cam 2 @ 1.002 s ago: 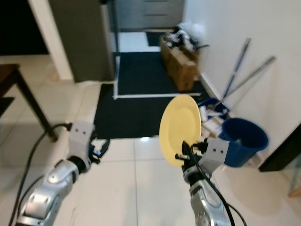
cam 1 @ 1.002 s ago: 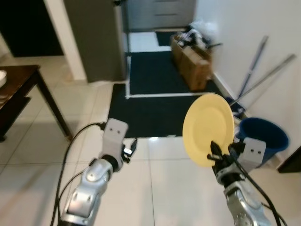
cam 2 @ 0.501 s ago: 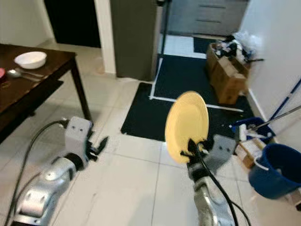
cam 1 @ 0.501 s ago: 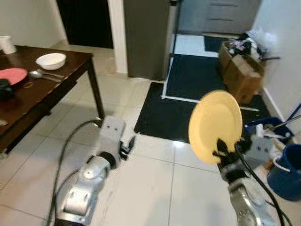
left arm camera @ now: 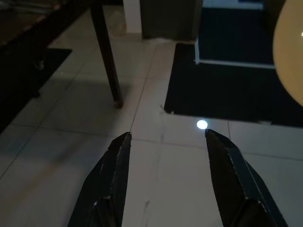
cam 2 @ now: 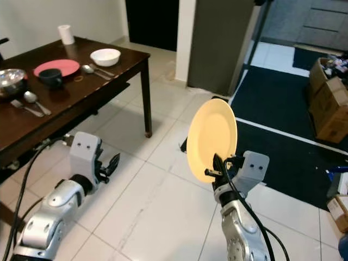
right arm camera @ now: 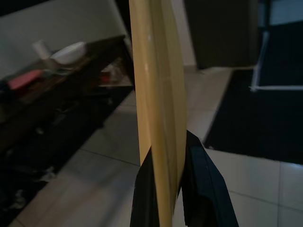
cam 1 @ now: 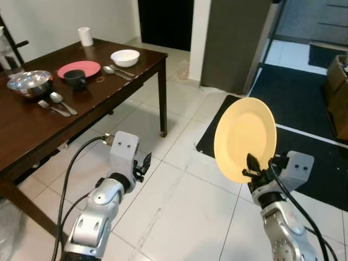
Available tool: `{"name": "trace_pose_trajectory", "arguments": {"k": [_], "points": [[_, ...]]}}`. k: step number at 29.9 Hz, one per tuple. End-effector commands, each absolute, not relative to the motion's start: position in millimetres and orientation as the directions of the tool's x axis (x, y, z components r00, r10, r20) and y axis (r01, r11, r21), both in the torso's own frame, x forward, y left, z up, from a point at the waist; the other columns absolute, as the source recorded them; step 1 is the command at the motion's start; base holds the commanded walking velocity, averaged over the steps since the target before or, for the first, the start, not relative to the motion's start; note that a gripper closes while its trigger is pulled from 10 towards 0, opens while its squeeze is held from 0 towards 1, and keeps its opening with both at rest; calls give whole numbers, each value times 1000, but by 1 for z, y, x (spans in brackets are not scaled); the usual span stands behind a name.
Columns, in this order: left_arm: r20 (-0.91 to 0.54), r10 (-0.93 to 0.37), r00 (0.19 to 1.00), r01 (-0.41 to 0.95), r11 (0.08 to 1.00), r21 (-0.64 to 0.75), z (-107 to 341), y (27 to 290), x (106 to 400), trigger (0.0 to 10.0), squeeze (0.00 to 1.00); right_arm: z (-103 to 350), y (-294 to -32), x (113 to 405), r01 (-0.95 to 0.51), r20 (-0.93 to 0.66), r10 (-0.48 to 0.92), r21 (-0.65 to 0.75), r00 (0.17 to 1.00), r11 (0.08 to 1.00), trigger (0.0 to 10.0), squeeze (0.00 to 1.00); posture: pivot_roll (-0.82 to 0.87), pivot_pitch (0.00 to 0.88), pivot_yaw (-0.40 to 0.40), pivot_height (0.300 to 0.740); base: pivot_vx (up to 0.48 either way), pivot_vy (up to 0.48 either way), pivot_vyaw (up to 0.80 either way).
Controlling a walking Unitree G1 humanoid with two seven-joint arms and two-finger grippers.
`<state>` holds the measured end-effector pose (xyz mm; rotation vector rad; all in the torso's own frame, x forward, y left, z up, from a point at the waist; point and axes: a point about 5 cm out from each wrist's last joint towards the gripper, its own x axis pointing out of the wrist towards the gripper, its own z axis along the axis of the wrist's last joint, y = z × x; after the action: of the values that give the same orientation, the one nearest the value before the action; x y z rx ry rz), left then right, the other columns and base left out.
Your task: Setting the table
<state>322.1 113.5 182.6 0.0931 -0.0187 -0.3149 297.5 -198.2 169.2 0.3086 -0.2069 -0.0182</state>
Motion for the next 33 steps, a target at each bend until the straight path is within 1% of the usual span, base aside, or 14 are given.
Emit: {"name": "trace_pose_trajectory", "arguments": {"k": [1,7,20,21,24,28,33], "points": [[-3,-294,956,293,952,85,181,119,321,10000,0,171,-195,297,-30,205,-35,307,978,951,10000,0,88,93,76,740,0,0,781],[24,-296,955,293,953,69,186,118,321,10000,0,178,-194,298,-45,226,-31,320,974,946,10000,0,88,90,77,740,0,0,781],[59,-291,955,284,953,102,191,116,323,10000,0,179,-194,298,-48,232,-32,329,972,943,10000,0,86,82,78,740,0,0,781],[75,-277,958,265,954,140,192,116,325,10000,0,181,-194,298,-50,244,-37,340,969,939,10000,0,85,80,78,740,364,0,0],[85,-271,959,256,954,158,194,115,327,10000,0,183,-195,298,-49,257,-52,371,965,928,10000,0,85,80,78,740,441,0,0],[92,-275,957,259,953,154,195,114,327,10000,0,185,-197,297,-46,265,-68,400,962,915,10000,0,82,77,78,740,480,0,0],[93,-280,956,264,952,153,194,114,327,10000,0,185,-198,297,-42,265,-72,403,962,914,10000,0,82,76,79,740,480,0,0]]}}
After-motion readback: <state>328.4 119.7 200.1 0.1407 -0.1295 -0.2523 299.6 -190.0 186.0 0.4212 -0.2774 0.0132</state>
